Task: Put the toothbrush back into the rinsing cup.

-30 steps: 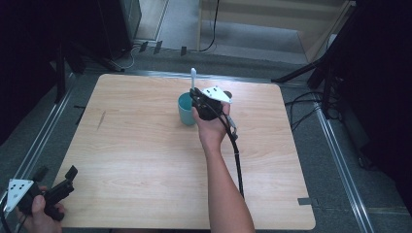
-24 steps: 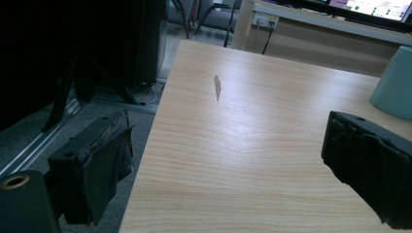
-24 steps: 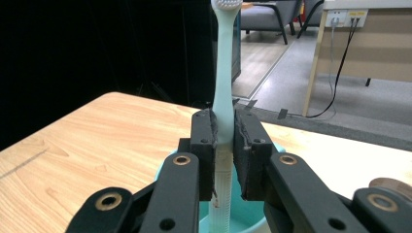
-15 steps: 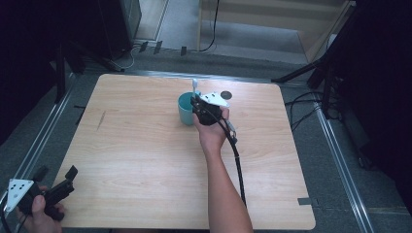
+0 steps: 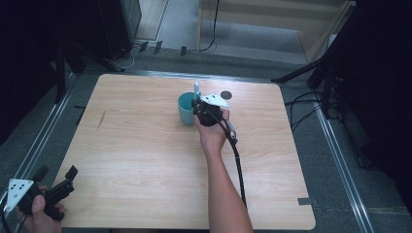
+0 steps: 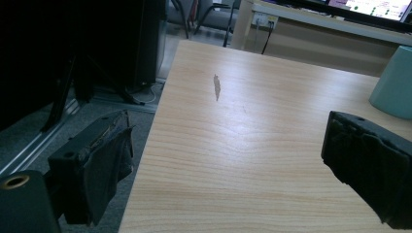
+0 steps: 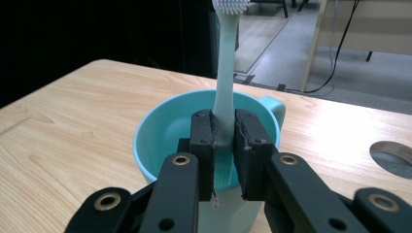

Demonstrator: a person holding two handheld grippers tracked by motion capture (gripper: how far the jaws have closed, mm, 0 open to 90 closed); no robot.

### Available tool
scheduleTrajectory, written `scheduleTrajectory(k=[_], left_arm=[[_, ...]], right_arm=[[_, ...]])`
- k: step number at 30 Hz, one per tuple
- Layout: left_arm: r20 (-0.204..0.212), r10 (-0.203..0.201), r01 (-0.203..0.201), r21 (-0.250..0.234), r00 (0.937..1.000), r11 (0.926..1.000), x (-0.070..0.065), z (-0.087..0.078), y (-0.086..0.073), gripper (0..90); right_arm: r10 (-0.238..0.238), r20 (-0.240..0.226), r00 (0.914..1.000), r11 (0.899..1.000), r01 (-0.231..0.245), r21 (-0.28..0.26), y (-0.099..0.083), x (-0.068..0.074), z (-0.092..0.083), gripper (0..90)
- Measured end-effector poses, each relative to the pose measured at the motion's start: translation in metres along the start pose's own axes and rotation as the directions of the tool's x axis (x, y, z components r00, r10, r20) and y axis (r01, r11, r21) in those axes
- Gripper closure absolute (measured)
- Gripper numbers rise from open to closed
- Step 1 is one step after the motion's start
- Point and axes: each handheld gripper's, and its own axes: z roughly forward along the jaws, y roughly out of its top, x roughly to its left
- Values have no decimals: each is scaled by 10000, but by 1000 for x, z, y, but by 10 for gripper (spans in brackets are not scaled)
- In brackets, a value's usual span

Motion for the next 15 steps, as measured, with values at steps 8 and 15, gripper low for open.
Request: scheduleTrajectory(k=[8,15], left_arm=[[15,-23,23,3,10000,10000,0,0,0,49],[15,-28,28,-1,10000,10000,0,0,0,49]], right_arm=[[161,-132,9998,9998,-159,122,-1,-4,1,788],[109,-133,9999,9999,-107,99,0,-8,-2,750]])
